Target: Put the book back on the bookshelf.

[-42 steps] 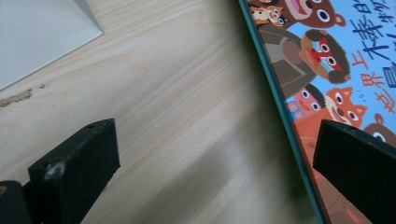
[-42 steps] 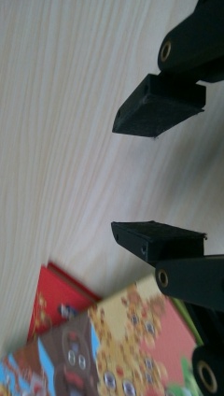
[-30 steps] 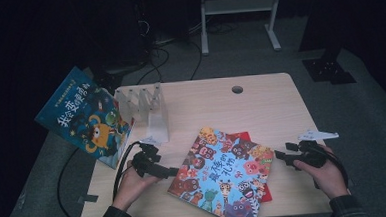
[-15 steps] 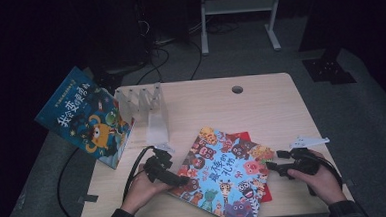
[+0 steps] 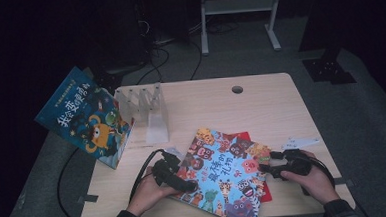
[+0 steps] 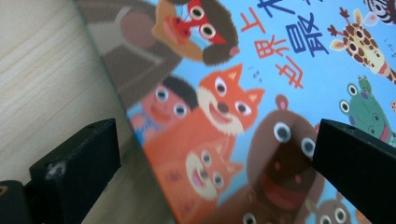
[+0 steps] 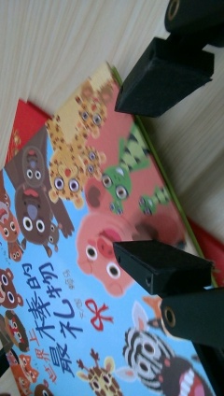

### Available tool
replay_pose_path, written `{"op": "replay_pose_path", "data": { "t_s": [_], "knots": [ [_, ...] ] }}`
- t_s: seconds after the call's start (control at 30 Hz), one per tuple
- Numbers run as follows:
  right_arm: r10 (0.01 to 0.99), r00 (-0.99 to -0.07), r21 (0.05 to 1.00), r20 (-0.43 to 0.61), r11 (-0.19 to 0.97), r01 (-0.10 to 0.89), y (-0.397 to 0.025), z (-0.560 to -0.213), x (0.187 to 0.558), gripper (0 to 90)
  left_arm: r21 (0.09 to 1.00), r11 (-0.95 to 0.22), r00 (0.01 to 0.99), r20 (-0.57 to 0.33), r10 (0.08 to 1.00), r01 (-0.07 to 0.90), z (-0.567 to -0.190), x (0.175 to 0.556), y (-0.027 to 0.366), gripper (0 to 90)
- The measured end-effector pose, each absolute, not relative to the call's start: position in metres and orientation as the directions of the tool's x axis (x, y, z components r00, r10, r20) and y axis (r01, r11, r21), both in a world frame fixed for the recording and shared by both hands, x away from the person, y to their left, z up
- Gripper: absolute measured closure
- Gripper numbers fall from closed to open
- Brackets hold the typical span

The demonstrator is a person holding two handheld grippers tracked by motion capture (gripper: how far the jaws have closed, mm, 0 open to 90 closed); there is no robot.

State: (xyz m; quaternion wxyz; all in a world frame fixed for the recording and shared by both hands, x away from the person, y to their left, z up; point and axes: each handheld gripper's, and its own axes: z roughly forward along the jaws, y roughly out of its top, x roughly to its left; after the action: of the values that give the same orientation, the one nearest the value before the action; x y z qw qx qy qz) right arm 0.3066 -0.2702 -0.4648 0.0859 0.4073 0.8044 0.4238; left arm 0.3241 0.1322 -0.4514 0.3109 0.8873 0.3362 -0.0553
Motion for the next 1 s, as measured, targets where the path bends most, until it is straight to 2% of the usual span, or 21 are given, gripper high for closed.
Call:
{"op": "replay_pose_path", "data": {
  "t_s": [0.33, 0.53, 1.0],
  "knots": [
    [0.708, -0.68, 0.751, 0.189, 0.342, 0.565, -0.257, -0.463, 0.308, 27.0, 0.52, -0.559, 0.754, -0.317, 0.575, 0.646, -0.452, 0.325, 0.137, 0.6],
    [0.697, -0.689, 0.75, 0.198, 0.345, 0.564, -0.259, -0.463, 0.305, 29.1, 0.527, -0.548, 0.753, -0.345, 0.56, 0.649, -0.453, 0.327, 0.138, 4.9],
    [0.673, -0.718, 0.752, 0.18, 0.376, 0.541, -0.24, -0.461, 0.302, 30.6, 0.523, -0.53, 0.734, -0.347, 0.584, 0.668, -0.453, 0.333, 0.143, 5.0]
  ]
}}
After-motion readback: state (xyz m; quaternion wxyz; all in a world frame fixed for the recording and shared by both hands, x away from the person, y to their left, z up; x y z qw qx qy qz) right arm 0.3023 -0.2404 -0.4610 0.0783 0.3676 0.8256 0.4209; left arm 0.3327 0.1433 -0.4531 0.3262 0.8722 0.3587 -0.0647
